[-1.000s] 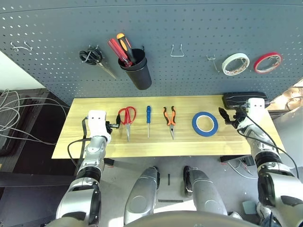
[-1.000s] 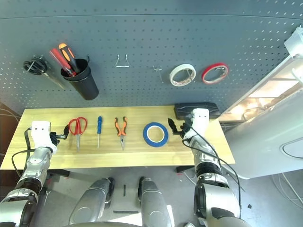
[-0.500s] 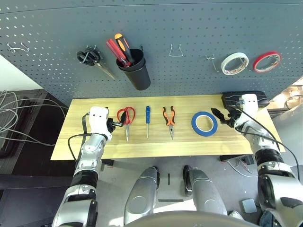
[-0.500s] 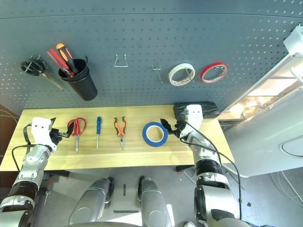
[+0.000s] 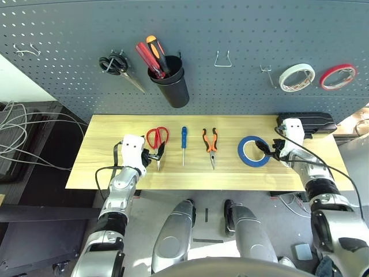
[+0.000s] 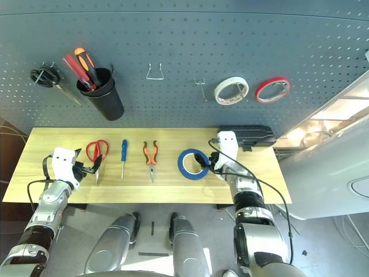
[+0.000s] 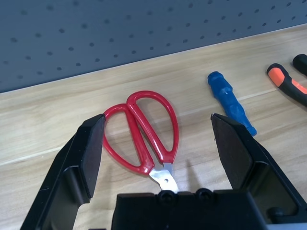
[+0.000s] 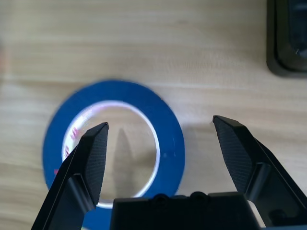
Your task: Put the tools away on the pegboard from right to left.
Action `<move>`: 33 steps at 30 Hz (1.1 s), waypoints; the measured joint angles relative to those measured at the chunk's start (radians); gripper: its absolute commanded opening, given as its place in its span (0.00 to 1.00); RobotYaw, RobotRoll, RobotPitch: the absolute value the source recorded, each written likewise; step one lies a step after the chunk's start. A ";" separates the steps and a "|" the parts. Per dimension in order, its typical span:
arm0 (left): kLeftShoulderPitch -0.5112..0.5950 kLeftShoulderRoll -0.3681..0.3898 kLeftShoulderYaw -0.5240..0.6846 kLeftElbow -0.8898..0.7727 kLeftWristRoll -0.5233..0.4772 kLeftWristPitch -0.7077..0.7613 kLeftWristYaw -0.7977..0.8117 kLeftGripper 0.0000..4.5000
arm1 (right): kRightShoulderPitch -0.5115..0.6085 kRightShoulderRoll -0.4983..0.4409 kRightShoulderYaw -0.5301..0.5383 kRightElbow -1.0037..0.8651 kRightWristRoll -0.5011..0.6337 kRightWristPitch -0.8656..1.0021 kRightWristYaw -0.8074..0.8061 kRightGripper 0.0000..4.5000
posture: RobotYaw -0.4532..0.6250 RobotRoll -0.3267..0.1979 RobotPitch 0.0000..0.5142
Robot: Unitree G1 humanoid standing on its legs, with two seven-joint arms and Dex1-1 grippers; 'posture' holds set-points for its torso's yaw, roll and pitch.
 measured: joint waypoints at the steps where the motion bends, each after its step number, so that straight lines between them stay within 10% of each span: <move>1: 0.000 0.000 0.000 0.000 0.000 0.000 0.000 0.99 | -0.001 0.001 0.004 0.009 -0.006 0.001 -0.004 1.00 | 0.52 0.62 0.58; 24: 0.044 -0.015 -0.005 -0.068 0.000 0.033 0.009 0.99 | -0.068 -0.003 0.030 0.077 -0.061 0.065 -0.063 1.00 | 0.54 0.62 0.62; 33: 0.055 -0.015 0.001 -0.092 -0.002 0.037 0.019 1.00 | -0.075 -0.012 0.053 0.077 -0.098 0.076 -0.078 0.41 | 0.55 0.62 0.63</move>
